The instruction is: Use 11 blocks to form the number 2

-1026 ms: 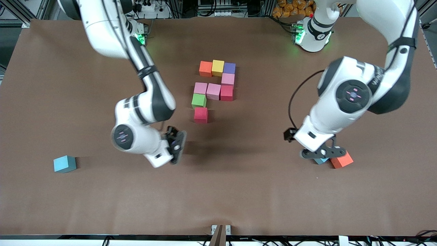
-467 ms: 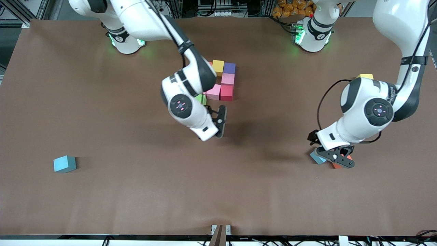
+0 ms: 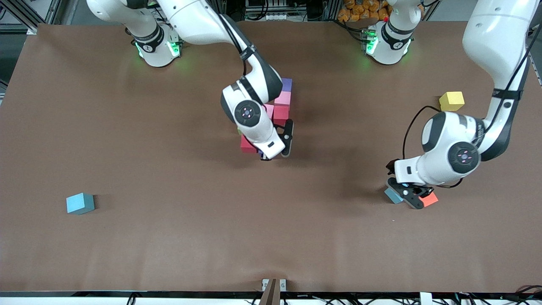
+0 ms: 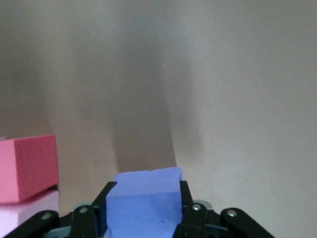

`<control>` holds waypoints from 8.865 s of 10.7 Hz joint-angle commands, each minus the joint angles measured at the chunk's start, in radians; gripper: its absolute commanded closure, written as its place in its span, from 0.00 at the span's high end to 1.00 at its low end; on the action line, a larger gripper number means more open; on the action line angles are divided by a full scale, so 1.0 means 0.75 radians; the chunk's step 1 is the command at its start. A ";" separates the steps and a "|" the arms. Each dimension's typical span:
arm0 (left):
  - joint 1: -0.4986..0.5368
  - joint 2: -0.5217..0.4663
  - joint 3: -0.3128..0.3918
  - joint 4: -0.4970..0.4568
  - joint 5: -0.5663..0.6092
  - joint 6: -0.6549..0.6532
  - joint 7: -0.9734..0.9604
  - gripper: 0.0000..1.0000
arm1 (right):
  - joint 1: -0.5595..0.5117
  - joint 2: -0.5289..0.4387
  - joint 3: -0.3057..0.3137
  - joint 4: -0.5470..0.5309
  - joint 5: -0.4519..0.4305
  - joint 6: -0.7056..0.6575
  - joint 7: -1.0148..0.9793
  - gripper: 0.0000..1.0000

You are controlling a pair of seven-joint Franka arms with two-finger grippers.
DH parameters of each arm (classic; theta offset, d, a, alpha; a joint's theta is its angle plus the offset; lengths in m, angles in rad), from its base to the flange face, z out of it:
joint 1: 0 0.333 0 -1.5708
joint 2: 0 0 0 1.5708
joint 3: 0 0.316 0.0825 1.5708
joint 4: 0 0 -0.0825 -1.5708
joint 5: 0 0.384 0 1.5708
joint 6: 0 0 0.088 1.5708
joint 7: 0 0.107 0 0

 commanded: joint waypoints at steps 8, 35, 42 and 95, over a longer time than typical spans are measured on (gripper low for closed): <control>0.017 0.115 -0.005 0.053 0.112 0.159 0.065 1.00 | 0.078 -0.140 -0.013 -0.276 -0.021 0.119 0.037 0.00; 0.060 0.171 -0.064 0.057 0.132 0.177 -0.155 0.00 | 0.021 -0.075 -0.009 -0.278 -0.019 0.272 -0.051 0.05; 0.069 0.105 -0.197 0.057 -0.105 -0.037 -0.731 0.00 | -0.001 -0.097 -0.009 -0.276 -0.017 0.219 -0.028 1.00; -0.664 0.357 -0.242 0.174 0.357 0.253 -4.068 1.00 | -1.568 -0.799 0.570 0.099 -0.575 -0.988 0.978 1.00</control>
